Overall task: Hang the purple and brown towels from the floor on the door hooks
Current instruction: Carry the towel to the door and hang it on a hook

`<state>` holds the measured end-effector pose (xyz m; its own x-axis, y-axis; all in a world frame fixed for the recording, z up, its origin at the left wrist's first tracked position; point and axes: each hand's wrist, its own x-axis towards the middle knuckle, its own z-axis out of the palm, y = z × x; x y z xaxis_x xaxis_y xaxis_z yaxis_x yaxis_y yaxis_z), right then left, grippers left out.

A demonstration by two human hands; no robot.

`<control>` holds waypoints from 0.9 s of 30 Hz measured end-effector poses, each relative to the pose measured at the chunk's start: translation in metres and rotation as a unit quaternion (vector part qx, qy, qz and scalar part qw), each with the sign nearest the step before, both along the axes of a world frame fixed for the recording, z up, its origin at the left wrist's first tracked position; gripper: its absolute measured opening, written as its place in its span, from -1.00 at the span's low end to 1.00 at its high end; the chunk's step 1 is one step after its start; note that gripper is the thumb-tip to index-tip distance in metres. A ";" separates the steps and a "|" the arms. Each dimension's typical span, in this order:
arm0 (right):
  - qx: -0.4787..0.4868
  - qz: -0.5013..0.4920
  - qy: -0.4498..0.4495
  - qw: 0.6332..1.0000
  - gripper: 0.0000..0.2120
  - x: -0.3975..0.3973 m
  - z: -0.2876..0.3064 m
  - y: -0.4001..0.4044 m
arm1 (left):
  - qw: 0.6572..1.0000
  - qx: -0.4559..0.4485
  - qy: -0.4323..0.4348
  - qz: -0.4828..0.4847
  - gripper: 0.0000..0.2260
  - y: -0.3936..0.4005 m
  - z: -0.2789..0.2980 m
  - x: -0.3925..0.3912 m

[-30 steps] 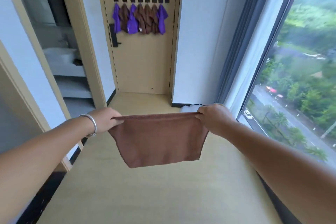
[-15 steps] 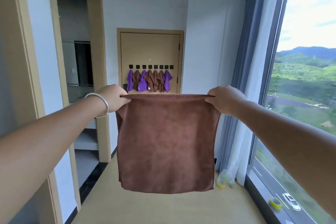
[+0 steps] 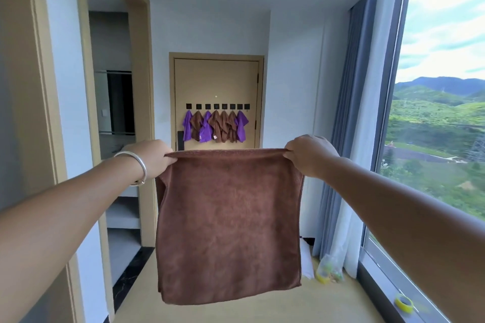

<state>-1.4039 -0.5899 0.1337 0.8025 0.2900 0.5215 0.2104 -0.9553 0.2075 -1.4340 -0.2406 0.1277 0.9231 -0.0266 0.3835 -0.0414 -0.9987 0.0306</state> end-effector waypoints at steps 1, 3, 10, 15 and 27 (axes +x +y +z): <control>0.000 0.002 0.002 1.000 -0.65 0.004 -0.002 0.002 | 1.000 -0.001 -0.001 0.000 -0.60 0.003 -0.002 0.005; -0.005 0.001 0.004 1.000 -0.65 0.014 -0.004 0.004 | 1.000 0.000 -0.004 -0.002 -0.59 0.007 -0.007 0.018; -0.004 -0.008 0.005 1.000 -0.65 0.080 -0.006 0.006 | 1.000 0.015 -0.012 -0.010 -0.61 0.010 -0.013 0.085; -0.021 -0.009 0.010 1.000 -0.66 0.153 -0.005 -0.001 | 1.000 0.007 -0.012 -0.014 -0.60 0.003 -0.011 0.152; -0.025 0.002 -0.001 1.000 -0.67 0.339 0.011 -0.023 | 0.999 0.008 -0.037 -0.014 -0.62 -0.019 0.002 0.334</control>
